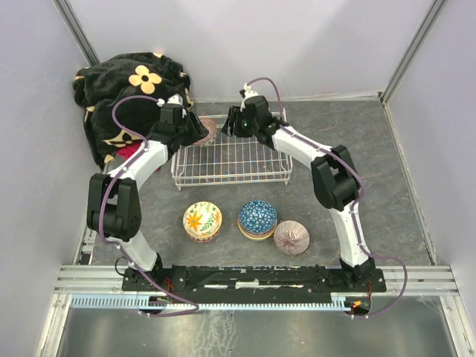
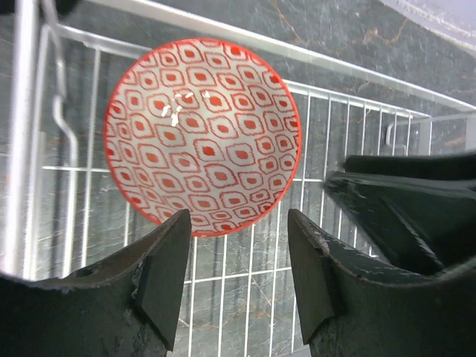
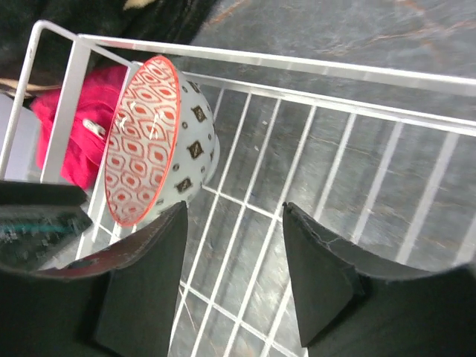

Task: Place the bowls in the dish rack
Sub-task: Move the dish rack to the center of the board.

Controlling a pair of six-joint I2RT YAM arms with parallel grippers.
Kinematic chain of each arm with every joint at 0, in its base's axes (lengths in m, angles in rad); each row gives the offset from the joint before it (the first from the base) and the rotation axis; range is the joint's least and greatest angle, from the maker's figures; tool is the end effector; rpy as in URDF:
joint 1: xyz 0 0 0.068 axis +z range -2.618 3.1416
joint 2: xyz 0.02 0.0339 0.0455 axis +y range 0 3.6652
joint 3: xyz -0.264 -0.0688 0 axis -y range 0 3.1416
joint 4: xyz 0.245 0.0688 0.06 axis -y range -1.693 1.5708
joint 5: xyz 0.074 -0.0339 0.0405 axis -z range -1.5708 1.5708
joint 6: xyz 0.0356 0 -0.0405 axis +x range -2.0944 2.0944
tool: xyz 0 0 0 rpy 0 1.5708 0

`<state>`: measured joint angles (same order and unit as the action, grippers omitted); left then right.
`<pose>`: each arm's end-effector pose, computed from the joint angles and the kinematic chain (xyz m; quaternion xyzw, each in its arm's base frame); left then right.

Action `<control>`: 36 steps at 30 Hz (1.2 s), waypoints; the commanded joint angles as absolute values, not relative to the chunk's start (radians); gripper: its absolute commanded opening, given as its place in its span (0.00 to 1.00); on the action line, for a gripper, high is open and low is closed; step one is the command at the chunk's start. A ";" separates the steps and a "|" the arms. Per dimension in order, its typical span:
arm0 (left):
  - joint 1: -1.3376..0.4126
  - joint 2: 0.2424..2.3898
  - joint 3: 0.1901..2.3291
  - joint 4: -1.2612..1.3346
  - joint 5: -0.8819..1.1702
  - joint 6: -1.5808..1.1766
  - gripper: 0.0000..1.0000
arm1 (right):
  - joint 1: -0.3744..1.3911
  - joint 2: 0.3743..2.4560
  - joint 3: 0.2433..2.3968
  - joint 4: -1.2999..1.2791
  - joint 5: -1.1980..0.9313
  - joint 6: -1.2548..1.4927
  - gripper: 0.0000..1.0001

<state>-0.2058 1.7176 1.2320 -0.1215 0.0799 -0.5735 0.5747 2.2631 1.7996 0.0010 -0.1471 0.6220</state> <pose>0.3843 -0.0831 0.2509 -0.1437 0.8739 -0.2086 0.4149 0.4439 0.2937 0.2121 -0.0186 0.8487 0.3472 0.3984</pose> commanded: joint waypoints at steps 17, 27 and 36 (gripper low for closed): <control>-0.200 1.515 1.298 -0.321 -0.230 -0.438 0.66 | 0.438 2.167 2.192 -0.972 0.332 0.101 0.82; -0.200 1.472 1.292 -0.321 -0.226 -0.442 0.67 | 0.367 2.227 2.202 -1.063 0.359 0.115 0.53; -0.199 1.481 1.302 -0.319 -0.202 -0.445 0.67 | 0.272 2.098 2.049 -1.020 0.447 0.127 0.27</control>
<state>-0.2031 1.5078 1.2709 -0.3439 -0.2073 -0.4805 0.3439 2.2200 2.0953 -1.0157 0.3241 0.1360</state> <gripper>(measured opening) 0.667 0.287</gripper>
